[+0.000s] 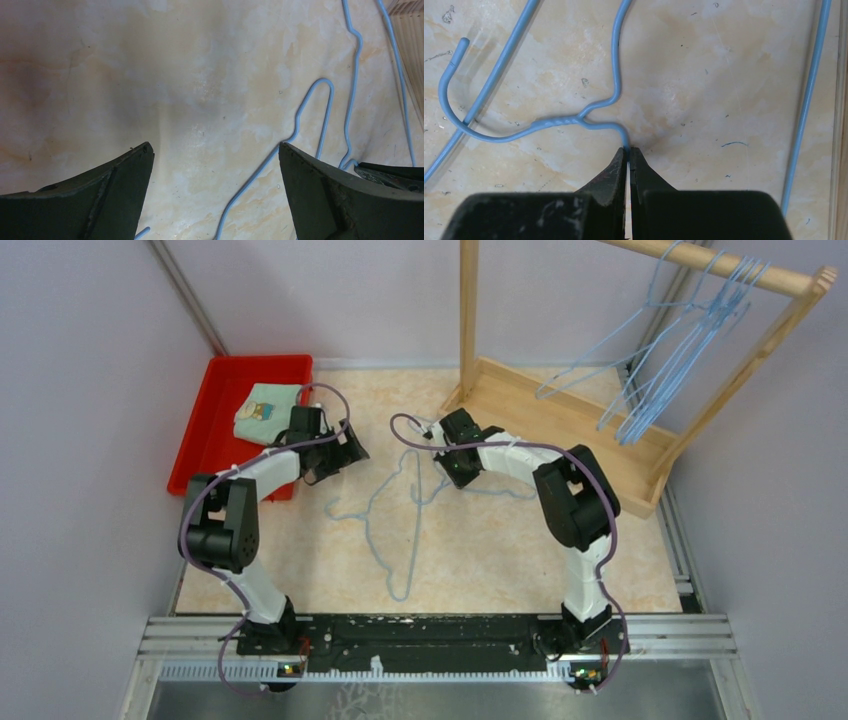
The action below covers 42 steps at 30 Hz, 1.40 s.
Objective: Organize the hangers
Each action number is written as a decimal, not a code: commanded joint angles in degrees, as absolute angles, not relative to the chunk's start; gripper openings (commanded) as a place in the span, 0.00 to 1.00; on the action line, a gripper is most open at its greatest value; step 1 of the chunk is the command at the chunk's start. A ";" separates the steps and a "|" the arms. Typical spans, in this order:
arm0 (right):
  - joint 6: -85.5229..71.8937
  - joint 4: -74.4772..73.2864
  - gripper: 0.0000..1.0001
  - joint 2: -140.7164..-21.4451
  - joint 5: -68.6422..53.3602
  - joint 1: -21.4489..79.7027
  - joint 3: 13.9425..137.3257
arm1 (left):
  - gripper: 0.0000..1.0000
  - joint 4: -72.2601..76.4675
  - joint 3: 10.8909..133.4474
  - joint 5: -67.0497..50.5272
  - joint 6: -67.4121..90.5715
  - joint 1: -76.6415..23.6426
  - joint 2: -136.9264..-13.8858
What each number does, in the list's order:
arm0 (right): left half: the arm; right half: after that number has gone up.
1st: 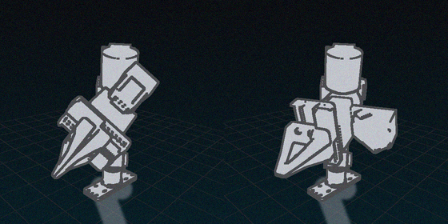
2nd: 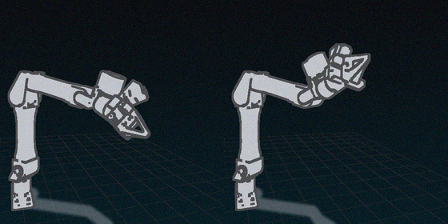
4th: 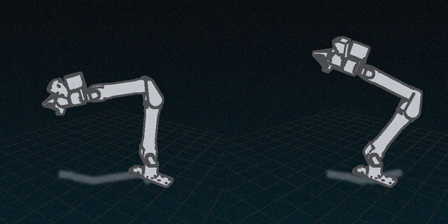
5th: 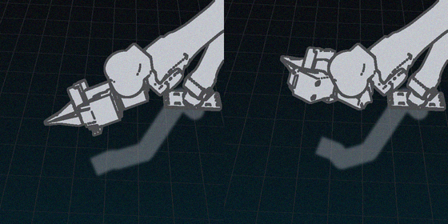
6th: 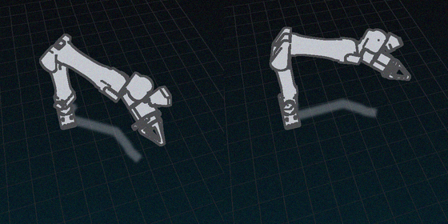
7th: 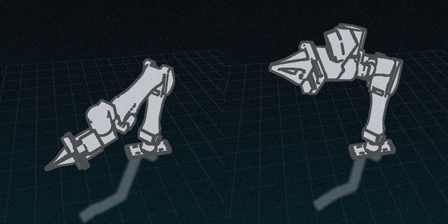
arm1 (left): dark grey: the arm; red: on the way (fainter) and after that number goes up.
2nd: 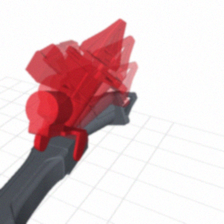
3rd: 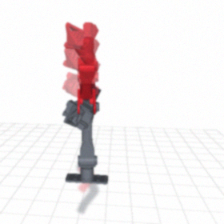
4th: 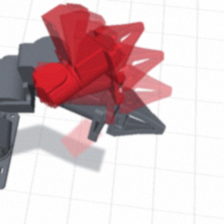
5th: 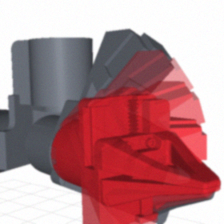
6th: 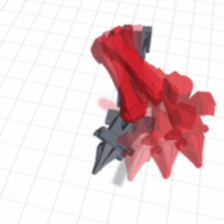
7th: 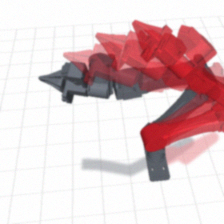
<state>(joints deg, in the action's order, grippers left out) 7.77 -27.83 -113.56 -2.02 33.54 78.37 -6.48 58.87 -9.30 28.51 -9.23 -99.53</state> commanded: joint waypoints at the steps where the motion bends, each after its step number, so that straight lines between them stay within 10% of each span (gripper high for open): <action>1: 4.35 -27.91 0.00 -112.72 -7.10 33.04 77.87 | 1.00 -6.37 58.50 -10.22 28.82 -8.96 -95.78; 42: -7.01 -23.81 0.00 -110.01 -20.94 31.46 85.79 | 1.00 10.50 57.63 -21.15 44.29 -18.79 -99.63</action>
